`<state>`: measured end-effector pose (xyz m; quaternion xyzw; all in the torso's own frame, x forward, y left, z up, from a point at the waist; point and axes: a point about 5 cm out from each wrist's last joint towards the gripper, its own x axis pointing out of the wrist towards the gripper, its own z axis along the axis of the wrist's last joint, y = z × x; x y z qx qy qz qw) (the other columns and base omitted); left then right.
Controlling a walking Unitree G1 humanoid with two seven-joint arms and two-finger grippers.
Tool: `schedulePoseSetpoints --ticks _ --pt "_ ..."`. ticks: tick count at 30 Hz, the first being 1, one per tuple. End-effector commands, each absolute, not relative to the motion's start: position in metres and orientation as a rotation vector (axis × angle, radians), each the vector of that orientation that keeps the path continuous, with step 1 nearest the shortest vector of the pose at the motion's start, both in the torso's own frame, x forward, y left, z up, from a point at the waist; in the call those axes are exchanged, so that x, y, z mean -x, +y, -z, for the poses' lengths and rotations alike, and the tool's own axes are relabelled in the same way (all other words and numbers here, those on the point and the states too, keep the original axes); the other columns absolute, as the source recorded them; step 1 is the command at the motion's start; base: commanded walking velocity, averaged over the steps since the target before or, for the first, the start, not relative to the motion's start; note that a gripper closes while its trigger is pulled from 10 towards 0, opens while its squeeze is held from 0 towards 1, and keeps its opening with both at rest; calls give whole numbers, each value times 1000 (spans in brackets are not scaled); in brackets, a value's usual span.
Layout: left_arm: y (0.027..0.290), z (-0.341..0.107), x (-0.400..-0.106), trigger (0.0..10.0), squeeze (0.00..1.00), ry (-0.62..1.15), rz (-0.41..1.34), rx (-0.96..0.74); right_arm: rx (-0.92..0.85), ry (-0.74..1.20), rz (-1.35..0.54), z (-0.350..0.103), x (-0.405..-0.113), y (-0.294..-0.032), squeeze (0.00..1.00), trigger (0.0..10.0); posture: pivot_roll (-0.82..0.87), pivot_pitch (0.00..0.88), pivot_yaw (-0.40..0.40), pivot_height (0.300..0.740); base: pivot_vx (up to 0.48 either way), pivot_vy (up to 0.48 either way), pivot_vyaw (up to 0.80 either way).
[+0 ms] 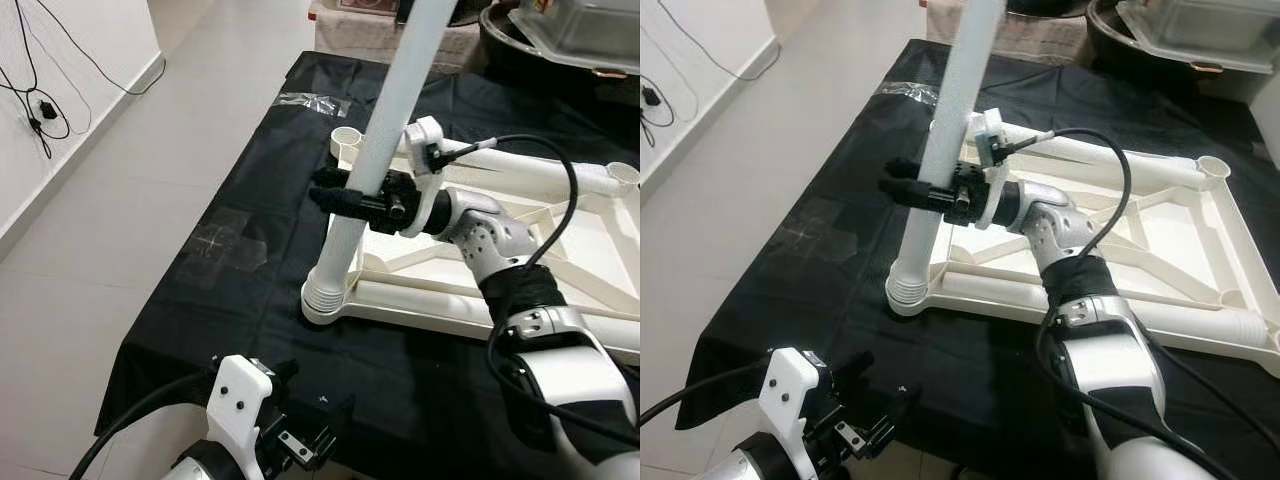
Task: Building children table
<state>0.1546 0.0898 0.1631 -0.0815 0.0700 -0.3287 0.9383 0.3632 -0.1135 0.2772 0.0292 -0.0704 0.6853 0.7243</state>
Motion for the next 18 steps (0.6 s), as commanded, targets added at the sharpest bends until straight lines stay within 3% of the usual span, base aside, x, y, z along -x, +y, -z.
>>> schedulePoseSetpoints --ticks 1,18 --pt "89 -161 -151 10000 0 170 681 160 36 -109 -1535 -267 -361 -108 0 10000 129 279 -73 740 0 0 0" --pt "87 -159 -153 10000 0 175 690 141 192 -189 -1686 -289 -347 -99 0 10000 118 253 -76 740 0 0 0"
